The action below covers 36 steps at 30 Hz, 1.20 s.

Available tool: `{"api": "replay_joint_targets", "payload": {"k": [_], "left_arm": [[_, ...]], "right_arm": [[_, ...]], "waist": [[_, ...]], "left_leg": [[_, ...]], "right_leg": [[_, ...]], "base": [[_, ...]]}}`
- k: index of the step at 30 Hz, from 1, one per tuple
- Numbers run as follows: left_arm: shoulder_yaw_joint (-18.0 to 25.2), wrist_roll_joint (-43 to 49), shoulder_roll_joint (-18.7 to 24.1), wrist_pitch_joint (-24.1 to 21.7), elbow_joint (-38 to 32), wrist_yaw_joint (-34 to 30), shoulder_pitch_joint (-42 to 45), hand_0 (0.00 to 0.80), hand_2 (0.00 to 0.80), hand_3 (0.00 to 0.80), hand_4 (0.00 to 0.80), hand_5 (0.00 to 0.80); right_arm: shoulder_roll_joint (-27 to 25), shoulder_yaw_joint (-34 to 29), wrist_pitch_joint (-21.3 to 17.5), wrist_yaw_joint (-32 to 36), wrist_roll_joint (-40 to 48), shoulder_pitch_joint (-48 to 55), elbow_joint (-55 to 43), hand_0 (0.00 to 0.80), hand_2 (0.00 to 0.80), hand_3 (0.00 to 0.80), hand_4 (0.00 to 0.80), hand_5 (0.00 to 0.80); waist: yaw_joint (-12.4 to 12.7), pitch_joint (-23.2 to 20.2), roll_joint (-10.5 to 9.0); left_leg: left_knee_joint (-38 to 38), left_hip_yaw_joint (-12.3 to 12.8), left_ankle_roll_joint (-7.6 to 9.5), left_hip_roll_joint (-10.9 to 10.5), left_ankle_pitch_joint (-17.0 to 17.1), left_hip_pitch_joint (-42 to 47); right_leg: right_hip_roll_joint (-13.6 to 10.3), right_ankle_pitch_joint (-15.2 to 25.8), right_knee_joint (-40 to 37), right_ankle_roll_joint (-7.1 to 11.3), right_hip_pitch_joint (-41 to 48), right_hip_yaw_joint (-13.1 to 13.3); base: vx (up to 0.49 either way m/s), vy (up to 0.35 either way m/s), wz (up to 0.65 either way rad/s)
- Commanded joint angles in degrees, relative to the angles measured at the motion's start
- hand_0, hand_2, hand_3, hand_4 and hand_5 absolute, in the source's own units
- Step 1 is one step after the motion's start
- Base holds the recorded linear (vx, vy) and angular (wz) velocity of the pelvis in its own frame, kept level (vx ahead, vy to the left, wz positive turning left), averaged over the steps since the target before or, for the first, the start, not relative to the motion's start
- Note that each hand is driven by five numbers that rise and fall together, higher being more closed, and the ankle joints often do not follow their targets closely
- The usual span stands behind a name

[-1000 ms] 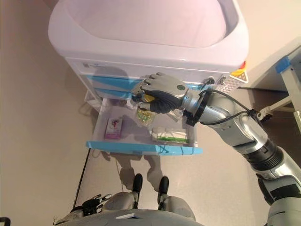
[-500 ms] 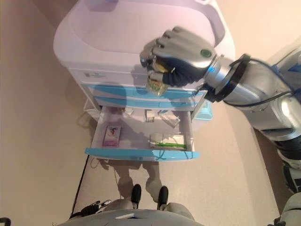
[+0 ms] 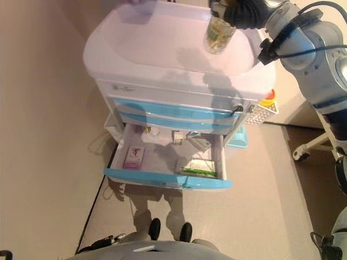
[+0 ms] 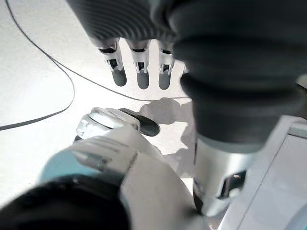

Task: Open the drawer and pick up the medicine

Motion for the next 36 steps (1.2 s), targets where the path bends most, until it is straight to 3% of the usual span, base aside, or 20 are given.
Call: {"api": "replay_joint_targets", "payload": {"k": [1, 5, 14, 27, 36], "left_arm": [[-1.6, 1.8, 3.0, 1.7, 2.0, -0.4, 1.3, 0.0, 0.0, 0.0, 0.0, 0.0], [-3.0, 1.4, 3.6, 2.4, 1.4, -0.6, 1.0, 0.0, 0.0, 0.0, 0.0, 0.0], [-4.9, 0.8, 4.3, 2.6, 0.8, -0.6, 0.5, 0.0, 0.0, 0.0, 0.0, 0.0], [-5.7, 0.1, 5.2, 1.6, 0.0, -1.8, 0.3, 0.0, 0.0, 0.0, 0.0, 0.0], [-6.6, -0.5, 5.7, 0.5, -0.5, -2.4, -0.6, 0.0, 0.0, 0.0, 0.0, 0.0]], "right_arm": [[-1.0, 4.6, 1.5, -3.8, 3.0, -9.6, 7.6, 0.8, 0.8, 0.8, 0.8, 0.8], [0.9, 9.2, 1.2, -3.8, 4.7, -14.1, 18.3, 0.8, 0.8, 0.8, 0.8, 0.8], [4.0, 14.3, 2.7, -4.8, 6.9, -19.0, 31.5, 0.8, 0.8, 0.8, 0.8, 0.8], [4.8, 15.0, 1.5, -3.4, 4.9, -17.8, 39.5, 0.8, 0.8, 0.8, 0.8, 0.8], [6.3, 17.0, 0.7, -4.1, 1.5, -17.6, 39.4, 0.8, 0.8, 0.8, 0.8, 0.8]], "waist": [[2.6, -2.0, -1.39], [3.9, -1.7, -1.35], [6.4, -0.2, -1.07], [7.9, 2.6, -0.24], [7.9, 4.7, 0.23]], "left_leg": [[1.1, -1.0, 0.1, -2.0, -4.3, 0.0], [1.1, -1.9, 0.11, -2.2, -4.2, -0.1], [1.5, -3.9, 0.2, -2.8, -4.1, -1.1], [1.0, -5.6, 0.27, -3.0, -3.4, -3.2], [1.1, -5.7, 0.53, -3.0, -3.2, -4.5]], "right_leg": [[-2.0, -3.2, 4.3, 3.39, 1.2, -1.3], [-2.3, -3.2, 4.1, 3.37, 1.6, -2.4], [-2.7, -3.0, 3.6, 3.32, 1.6, -4.2], [-3.0, -3.0, 3.5, 3.42, -0.1, -5.7], [-3.1, -2.8, 3.9, 3.46, -1.7, -5.4]], "base": [[0.036, 0.016, 0.06], [0.038, 0.012, 0.16], [0.019, 0.0, 0.14], [-0.025, 0.002, 0.09], [-0.023, -0.001, 0.02]]}}
